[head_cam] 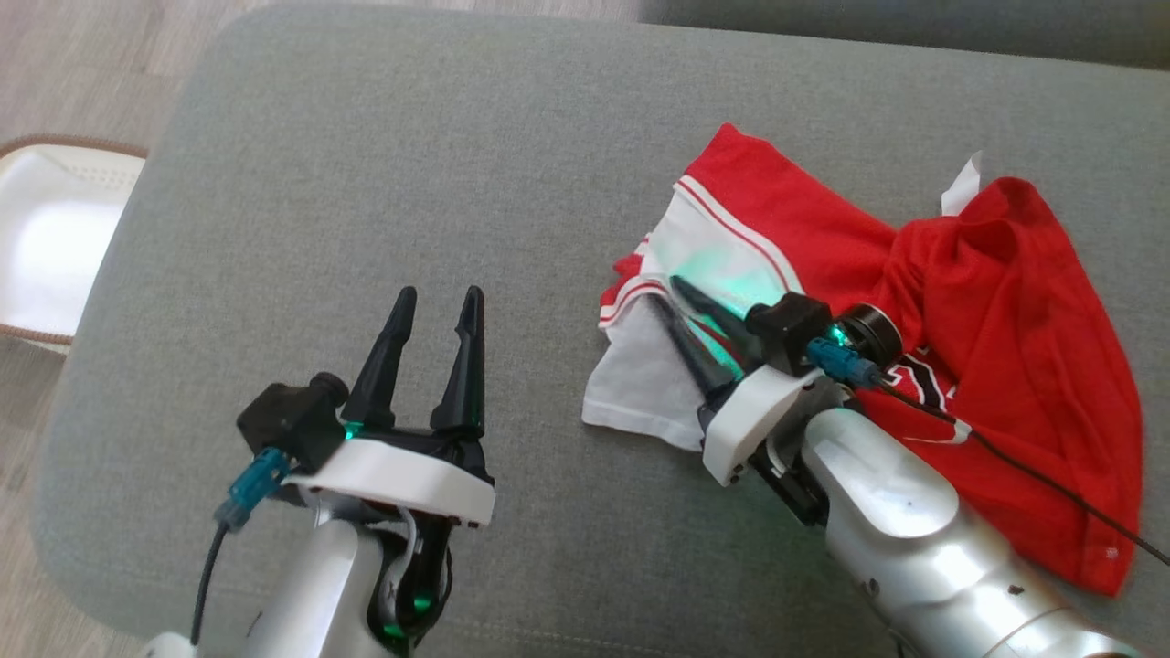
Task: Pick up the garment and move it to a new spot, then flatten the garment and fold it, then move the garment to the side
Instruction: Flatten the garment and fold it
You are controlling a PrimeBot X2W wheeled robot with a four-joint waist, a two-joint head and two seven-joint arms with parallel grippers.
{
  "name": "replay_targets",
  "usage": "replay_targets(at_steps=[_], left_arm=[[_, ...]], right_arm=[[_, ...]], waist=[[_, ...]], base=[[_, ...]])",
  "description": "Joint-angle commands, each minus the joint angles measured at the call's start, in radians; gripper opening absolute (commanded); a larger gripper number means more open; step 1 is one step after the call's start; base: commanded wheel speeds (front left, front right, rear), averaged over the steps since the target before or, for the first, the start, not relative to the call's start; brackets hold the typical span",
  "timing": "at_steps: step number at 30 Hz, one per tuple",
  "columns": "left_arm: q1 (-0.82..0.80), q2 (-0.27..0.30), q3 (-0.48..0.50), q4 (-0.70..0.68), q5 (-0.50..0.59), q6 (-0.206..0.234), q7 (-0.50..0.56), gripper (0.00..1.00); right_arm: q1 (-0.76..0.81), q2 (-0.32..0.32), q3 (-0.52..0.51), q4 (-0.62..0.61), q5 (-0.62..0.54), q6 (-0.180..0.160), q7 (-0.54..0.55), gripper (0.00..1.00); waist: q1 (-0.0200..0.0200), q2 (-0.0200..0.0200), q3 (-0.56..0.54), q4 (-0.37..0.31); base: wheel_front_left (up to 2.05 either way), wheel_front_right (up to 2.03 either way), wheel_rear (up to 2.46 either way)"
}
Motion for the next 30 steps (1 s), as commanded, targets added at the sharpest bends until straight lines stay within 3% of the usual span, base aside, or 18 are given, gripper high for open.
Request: replay_targets(at_steps=[1, 9, 15, 23, 30], left_arm=[[-0.024, 0.003, 0.035, -0.027, -0.009, 0.004, -0.005, 1.00], [0.009, 0.003, 0.073, -0.022, 0.006, 0.004, -0.005, 1.00], [0.049, 0.003, 0.108, -0.022, 0.019, -0.004, -0.005, 1.00], [0.086, 0.003, 0.113, -0.011, 0.016, -0.012, -0.005, 1.00], [0.113, 0.003, 0.107, 0.019, 0.019, -0.016, -0.005, 1.00]], right_arm=[[-0.017, 0.023, 0.011, -0.019, 0.008, 0.007, -0.012, 1.00], [0.080, 0.006, -0.118, -0.047, -0.010, 0.007, -0.013, 1.00], [0.245, -0.021, -0.305, -0.187, -0.052, 0.007, -0.014, 1.00], [0.463, 0.002, -0.539, -0.374, -0.133, 0.007, -0.013, 1.00], [0.626, 0.022, -0.651, -0.509, -0.173, 0.007, 0.024, 1.00]], waist=[[0.0000, 0.0000, -0.008, -0.006], [0.0000, 0.0000, -0.068, -0.061], [0.0000, 0.0000, -0.118, -0.120], [0.0000, 0.0000, -0.152, -0.177], [0.0000, 0.0000, -0.171, -0.211]], base=[[0.00, 0.00, 0.00], [0.00, 0.00, 0.00], [0.00, 0.00, 0.00], [0.00, 0.00, 0.00], [0.00, 0.00, 0.00]])
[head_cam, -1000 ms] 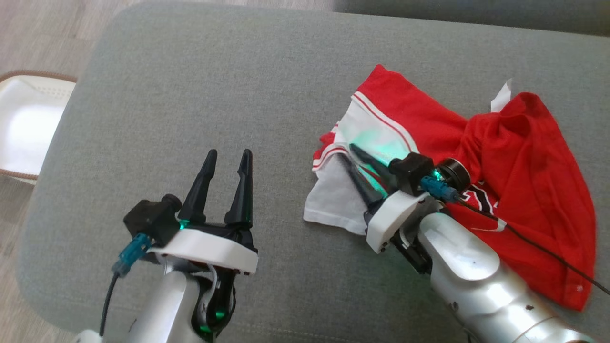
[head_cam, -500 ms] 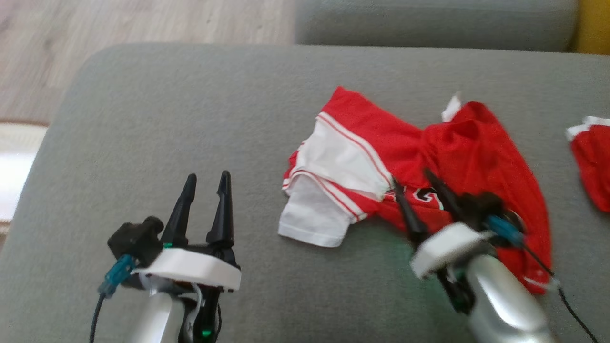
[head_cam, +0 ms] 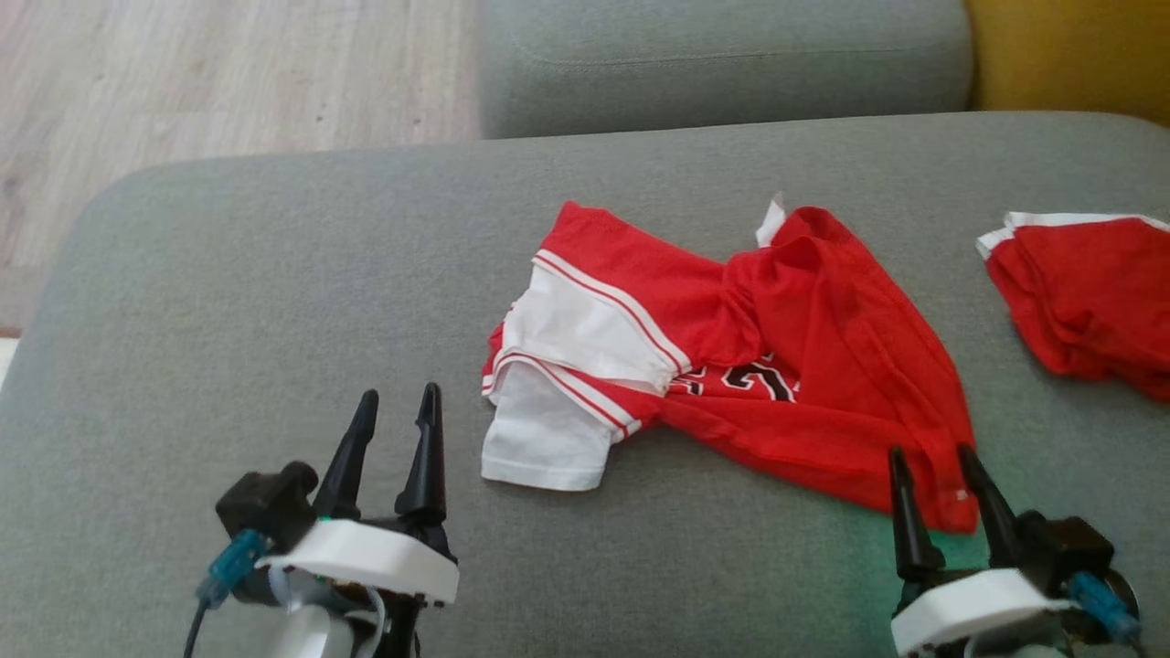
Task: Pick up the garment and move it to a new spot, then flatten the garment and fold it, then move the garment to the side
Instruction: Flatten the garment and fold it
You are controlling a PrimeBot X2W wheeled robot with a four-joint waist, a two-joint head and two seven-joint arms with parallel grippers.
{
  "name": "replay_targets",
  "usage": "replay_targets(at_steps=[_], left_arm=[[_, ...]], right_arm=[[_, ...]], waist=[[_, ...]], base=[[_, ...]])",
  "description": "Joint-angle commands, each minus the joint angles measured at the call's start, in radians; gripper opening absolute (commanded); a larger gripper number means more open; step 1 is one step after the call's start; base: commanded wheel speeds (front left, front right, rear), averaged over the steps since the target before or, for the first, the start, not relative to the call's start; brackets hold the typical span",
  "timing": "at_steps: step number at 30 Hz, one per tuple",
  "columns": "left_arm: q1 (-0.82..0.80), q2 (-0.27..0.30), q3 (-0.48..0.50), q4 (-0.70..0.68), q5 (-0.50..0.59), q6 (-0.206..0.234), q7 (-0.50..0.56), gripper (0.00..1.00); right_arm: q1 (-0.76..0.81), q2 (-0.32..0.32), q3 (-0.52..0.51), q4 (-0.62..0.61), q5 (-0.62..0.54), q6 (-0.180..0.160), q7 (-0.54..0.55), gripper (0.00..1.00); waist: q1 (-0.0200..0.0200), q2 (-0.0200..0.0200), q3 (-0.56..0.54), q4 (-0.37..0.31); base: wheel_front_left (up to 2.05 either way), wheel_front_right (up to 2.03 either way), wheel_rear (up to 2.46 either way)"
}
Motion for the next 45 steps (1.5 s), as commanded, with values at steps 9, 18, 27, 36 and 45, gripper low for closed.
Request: replay_targets(at_steps=[9, 18, 27, 36, 45], left_arm=[[-0.046, 0.002, -0.042, 0.093, 0.008, -0.004, -0.005, 1.00], [-0.131, 0.002, -0.113, 0.266, 0.013, 0.007, -0.005, 1.00], [-0.253, 0.003, -0.159, 0.469, 0.044, 0.049, 0.007, 1.00], [-0.291, 0.003, -0.176, 0.591, 0.041, 0.055, 0.014, 1.00], [-0.286, 0.002, -0.184, 0.525, -0.003, 0.012, -0.003, 0.00]], right_arm=[[-0.011, 0.002, 0.012, -0.145, 0.024, 0.007, 0.038, 1.00], [-0.025, 0.002, 0.005, -0.174, 0.020, 0.007, 0.055, 1.00], [-0.042, 0.002, 0.015, -0.175, 0.022, 0.007, 0.055, 1.00], [-0.048, 0.002, 0.010, -0.173, 0.026, 0.007, 0.050, 1.00], [-0.047, 0.002, -0.025, -0.146, 0.011, 0.007, 0.050, 1.00]], waist=[[0.0000, 0.0000, 0.026, -0.022], [0.0000, 0.0000, 0.068, -0.050], [0.0000, 0.0000, 0.103, -0.095], [0.0000, 0.0000, 0.106, -0.112], [0.0000, 0.0000, 0.088, -0.104]], base=[[0.00, 0.00, 0.00], [0.00, 0.00, 0.00], [0.00, 0.00, 0.00], [0.00, 0.00, 0.00], [0.00, 0.00, 0.00]])
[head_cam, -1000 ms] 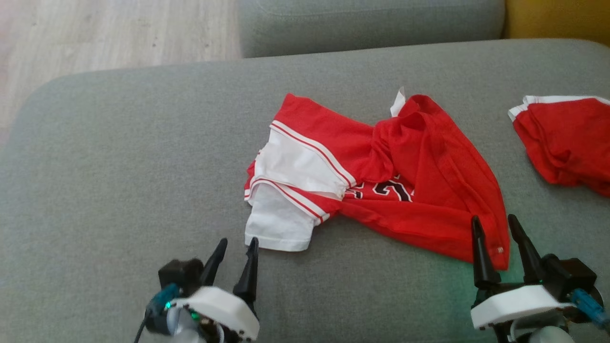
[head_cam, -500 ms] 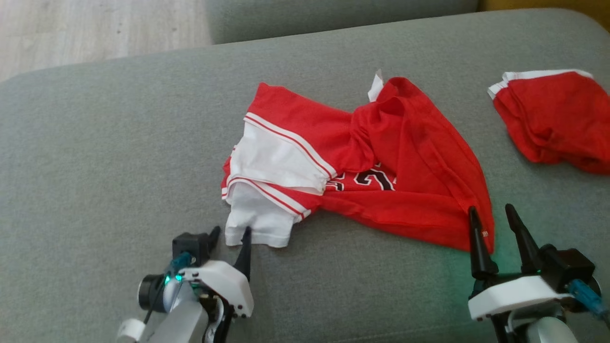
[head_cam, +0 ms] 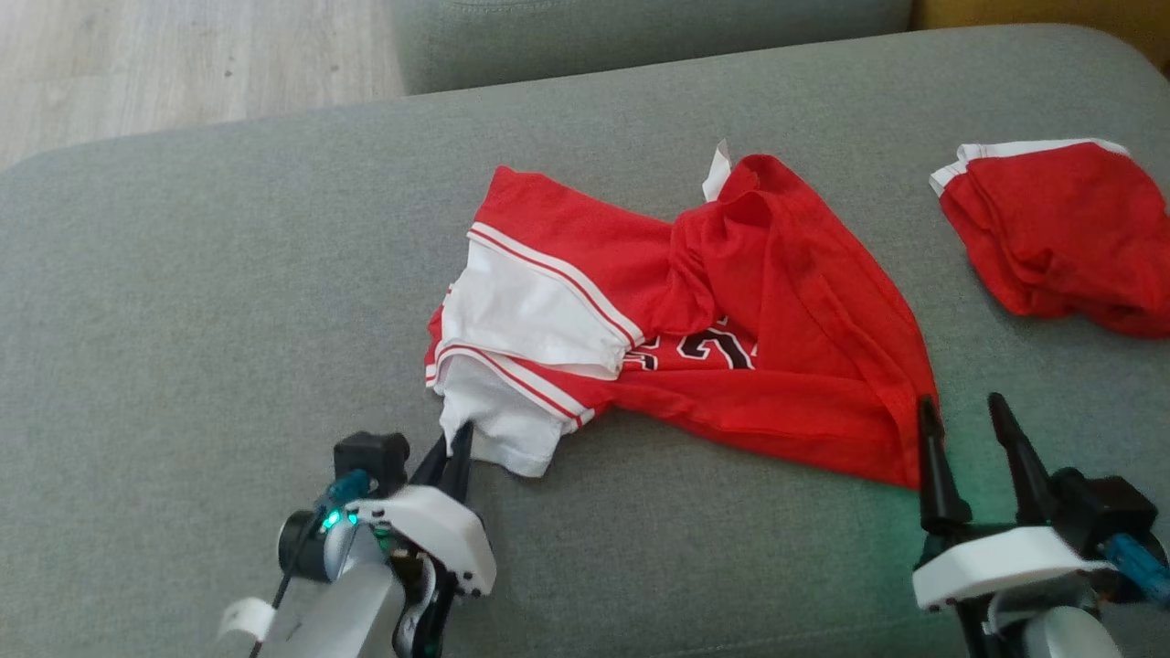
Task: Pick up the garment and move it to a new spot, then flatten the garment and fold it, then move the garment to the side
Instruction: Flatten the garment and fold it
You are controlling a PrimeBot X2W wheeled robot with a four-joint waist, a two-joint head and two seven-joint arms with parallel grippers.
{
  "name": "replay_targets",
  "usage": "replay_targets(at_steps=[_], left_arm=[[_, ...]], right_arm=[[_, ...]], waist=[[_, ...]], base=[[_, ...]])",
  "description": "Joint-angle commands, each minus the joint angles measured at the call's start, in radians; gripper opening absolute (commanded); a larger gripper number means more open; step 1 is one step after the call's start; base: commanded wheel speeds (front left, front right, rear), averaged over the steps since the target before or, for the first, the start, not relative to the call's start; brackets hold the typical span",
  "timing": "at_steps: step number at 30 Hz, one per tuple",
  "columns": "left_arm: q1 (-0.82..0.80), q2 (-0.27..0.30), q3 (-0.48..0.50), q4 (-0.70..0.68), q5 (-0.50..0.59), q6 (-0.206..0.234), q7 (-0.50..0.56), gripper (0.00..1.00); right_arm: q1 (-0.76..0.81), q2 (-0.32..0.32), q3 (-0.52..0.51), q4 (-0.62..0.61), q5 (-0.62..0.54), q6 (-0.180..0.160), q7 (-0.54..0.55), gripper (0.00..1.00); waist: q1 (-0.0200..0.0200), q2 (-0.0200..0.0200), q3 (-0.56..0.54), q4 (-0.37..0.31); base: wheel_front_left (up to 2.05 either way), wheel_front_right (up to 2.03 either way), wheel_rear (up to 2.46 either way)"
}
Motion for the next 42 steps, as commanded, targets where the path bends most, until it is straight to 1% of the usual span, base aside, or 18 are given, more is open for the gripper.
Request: replay_targets(at_steps=[1, 7, 11, 15, 20, 27, 39, 40, 41, 42], left_arm=[[-0.017, 0.008, 0.038, -0.046, -0.004, 0.007, -0.012, 0.00], [0.050, 0.008, 0.134, -0.270, 0.031, 0.030, -0.013, 0.00], [0.095, 0.008, 0.163, -0.343, 0.055, 0.021, -0.014, 0.00], [0.117, 0.007, 0.165, -0.361, 0.065, 0.012, -0.014, 0.00], [0.123, 0.007, 0.155, -0.367, 0.066, 0.010, -0.014, 0.00], [0.112, 0.007, 0.139, -0.365, 0.065, 0.007, -0.014, 0.00], [0.110, 0.007, 0.138, -0.357, 0.068, 0.005, -0.014, 0.00], [0.110, 0.007, 0.138, -0.357, 0.068, 0.005, -0.014, 0.00], [0.109, 0.007, 0.138, -0.357, 0.068, 0.004, -0.014, 0.00], [0.109, 0.007, 0.137, -0.357, 0.068, 0.003, -0.014, 0.00]], right_arm=[[-0.030, -0.005, 0.016, -0.025, -0.008, 0.007, -0.008, 1.00], [-0.011, -0.005, -0.025, 0.020, -0.034, 0.007, 0.008, 1.00], [-0.008, -0.005, -0.033, 0.055, -0.045, 0.007, 0.024, 1.00], [-0.017, -0.005, -0.027, 0.092, -0.046, 0.007, 0.042, 1.00], [-0.039, -0.005, -0.012, 0.154, -0.076, 0.007, 0.072, 1.00], [-0.083, -0.005, -0.004, 0.227, -0.112, 0.007, 0.062, 1.00], [-0.114, -0.005, -0.001, 0.289, -0.110, 0.007, 0.032, 1.00], [-0.116, -0.005, -0.001, 0.292, -0.109, 0.007, 0.030, 0.98], [-0.117, -0.005, -0.001, 0.296, -0.109, 0.007, 0.029, 0.82], [-0.118, -0.005, -0.001, 0.299, -0.108, 0.007, 0.028, 0.47]], waist=[[0.0000, 0.0000, -0.003, 0.003], [0.0000, 0.0000, -0.014, 0.020], [0.0000, 0.0000, -0.019, 0.030], [0.0000, 0.0000, -0.022, 0.038], [0.0000, 0.0000, -0.014, 0.045], [0.0000, 0.0000, -0.001, 0.054], [0.0000, 0.0000, 0.000, 0.051], [0.0000, 0.0000, 0.000, 0.051], [0.0000, 0.0000, 0.000, 0.050], [0.0000, 0.0000, 0.000, 0.050]], base=[[0.00, 0.00, 0.00], [0.00, 0.00, 0.00], [0.00, 0.00, 0.00], [0.00, 0.00, 0.00], [0.00, 0.00, 0.00], [0.00, 0.00, 0.00], [0.00, 0.00, 0.00], [0.00, 0.00, 0.00], [0.00, 0.00, 0.00], [0.00, 0.00, 0.00]])
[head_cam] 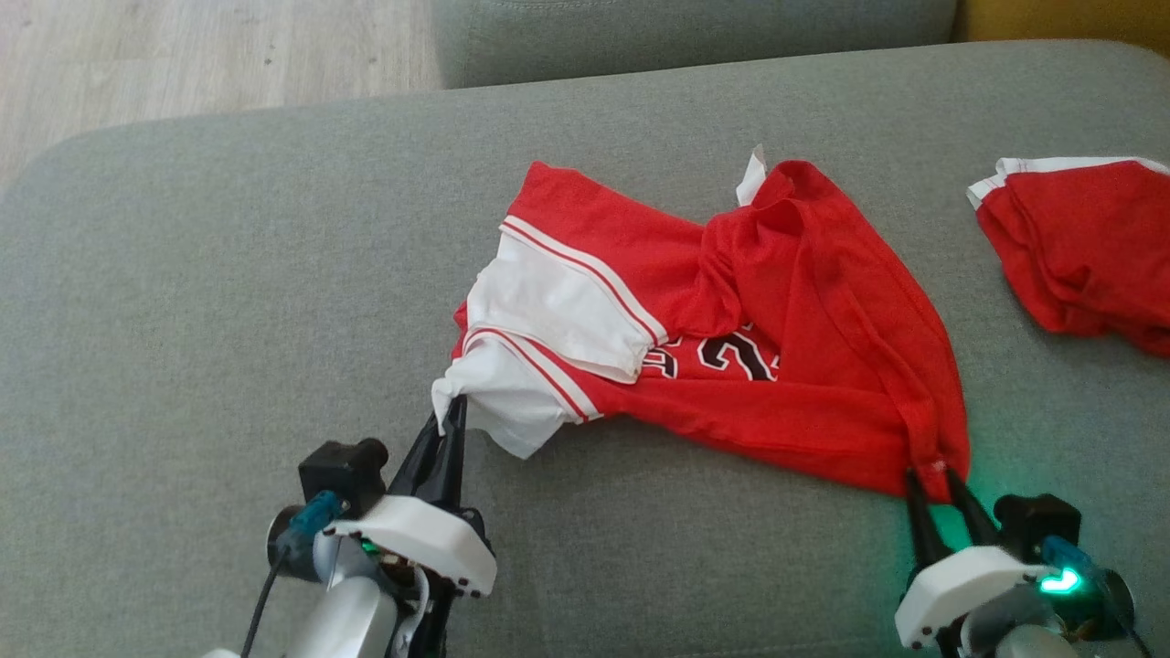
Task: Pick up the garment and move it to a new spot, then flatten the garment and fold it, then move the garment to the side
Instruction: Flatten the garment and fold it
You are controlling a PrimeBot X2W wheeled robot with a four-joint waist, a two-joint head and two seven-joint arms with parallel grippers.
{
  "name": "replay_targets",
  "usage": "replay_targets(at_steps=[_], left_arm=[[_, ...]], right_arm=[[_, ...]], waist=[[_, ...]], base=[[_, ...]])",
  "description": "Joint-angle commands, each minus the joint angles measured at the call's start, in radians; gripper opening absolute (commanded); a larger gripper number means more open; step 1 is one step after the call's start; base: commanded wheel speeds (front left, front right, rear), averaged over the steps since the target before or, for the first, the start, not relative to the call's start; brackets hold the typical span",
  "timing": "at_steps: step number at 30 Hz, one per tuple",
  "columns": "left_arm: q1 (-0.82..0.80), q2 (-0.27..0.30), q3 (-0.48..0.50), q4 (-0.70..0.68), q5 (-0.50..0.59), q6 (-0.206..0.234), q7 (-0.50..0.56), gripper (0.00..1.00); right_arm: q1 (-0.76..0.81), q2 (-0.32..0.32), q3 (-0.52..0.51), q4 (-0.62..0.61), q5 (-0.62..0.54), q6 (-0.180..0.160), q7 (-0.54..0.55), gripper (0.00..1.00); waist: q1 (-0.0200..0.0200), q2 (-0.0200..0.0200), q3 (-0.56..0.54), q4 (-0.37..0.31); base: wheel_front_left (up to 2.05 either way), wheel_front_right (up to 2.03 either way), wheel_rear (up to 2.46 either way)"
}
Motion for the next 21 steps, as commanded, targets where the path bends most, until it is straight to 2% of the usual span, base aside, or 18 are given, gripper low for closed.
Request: replay_targets(at_steps=[1, 2, 11, 16, 21], left_arm=[[-0.040, 0.007, 0.030, -0.026, 0.005, -0.004, -0.012, 0.00], [-0.040, 0.007, 0.029, -0.026, 0.005, -0.004, -0.012, 0.00], [-0.034, 0.007, 0.039, -0.024, 0.009, -0.004, -0.012, 0.00], [-0.021, 0.007, 0.075, -0.049, 0.008, -0.003, -0.012, 0.00], [-0.013, 0.007, 0.125, -0.086, 0.012, -0.010, -0.012, 0.00]], right_arm=[[-0.045, -0.006, 0.026, -0.022, -0.002, 0.007, -0.015, 0.24], [-0.046, -0.006, 0.026, -0.019, -0.001, 0.007, -0.016, 0.00], [-0.052, -0.006, 0.013, -0.012, 0.009, 0.007, -0.040, 0.00], [-0.045, -0.006, 0.054, -0.088, 0.063, 0.007, -0.052, 0.00], [-0.027, -0.006, 0.104, -0.217, 0.110, 0.007, -0.032, 0.00]], waist=[[0.0000, 0.0000, 0.000, 0.000], [0.0000, 0.0000, 0.000, 0.000], [0.0000, 0.0000, -0.011, -0.005], [0.0000, 0.0000, -0.035, -0.013], [0.0000, 0.0000, -0.060, -0.020]], base=[[0.00, 0.00, 0.00], [0.00, 0.00, 0.00], [0.00, 0.00, 0.00], [0.00, 0.00, 0.00], [0.00, 0.00, 0.00]])
